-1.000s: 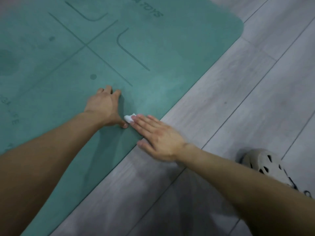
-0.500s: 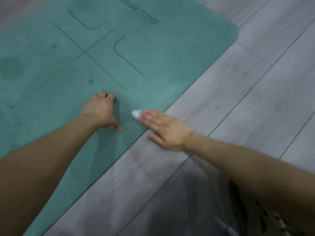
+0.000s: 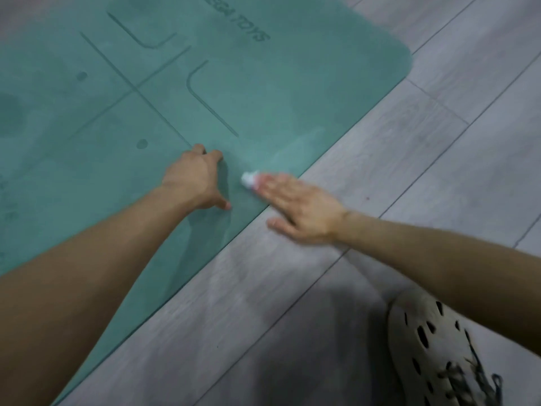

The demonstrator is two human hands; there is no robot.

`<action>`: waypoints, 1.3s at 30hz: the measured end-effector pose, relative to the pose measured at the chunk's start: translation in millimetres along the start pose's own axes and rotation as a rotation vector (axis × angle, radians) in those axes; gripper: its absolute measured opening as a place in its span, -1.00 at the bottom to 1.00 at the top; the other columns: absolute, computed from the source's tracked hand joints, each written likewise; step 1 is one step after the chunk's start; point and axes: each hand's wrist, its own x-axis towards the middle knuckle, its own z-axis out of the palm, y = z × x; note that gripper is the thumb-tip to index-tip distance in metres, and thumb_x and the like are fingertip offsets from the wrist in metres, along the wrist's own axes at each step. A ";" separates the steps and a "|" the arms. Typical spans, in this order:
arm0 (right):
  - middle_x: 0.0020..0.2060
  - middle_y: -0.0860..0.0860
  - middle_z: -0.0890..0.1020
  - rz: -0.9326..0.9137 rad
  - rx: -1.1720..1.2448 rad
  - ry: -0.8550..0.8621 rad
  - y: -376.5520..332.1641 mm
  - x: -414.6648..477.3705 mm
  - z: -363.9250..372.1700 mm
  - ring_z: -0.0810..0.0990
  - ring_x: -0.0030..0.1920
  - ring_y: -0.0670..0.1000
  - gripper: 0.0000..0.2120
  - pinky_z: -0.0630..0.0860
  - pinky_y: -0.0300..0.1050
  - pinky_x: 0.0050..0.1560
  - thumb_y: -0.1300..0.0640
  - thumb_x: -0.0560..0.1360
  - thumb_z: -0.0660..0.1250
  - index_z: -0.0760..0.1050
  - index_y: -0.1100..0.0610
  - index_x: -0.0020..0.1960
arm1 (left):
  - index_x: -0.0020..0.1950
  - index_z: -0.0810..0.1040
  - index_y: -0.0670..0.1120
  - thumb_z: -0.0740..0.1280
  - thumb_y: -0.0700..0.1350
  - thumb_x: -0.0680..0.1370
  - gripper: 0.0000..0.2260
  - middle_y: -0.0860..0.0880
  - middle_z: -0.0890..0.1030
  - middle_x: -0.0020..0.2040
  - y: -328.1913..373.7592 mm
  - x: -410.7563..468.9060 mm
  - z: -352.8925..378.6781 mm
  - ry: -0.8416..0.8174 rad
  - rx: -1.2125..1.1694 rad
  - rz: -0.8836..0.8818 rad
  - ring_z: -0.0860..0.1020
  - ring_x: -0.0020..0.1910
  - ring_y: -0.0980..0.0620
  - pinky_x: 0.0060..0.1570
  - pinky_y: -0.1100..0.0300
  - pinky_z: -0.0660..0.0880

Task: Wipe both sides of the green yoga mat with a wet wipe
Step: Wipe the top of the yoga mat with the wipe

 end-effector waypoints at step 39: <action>0.08 0.03 0.67 0.306 0.444 -0.103 87.8 65.3 -116.3 0.60 -0.04 0.05 -0.79 0.39 -0.24 -0.12 0.12 0.63 0.36 0.62 0.07 0.25 | 0.47 0.40 0.12 0.73 0.13 0.22 -0.10 -0.03 0.42 0.37 23.1 33.9 0.6 0.024 -0.029 -0.006 0.43 0.35 -0.17 0.19 -0.14 0.57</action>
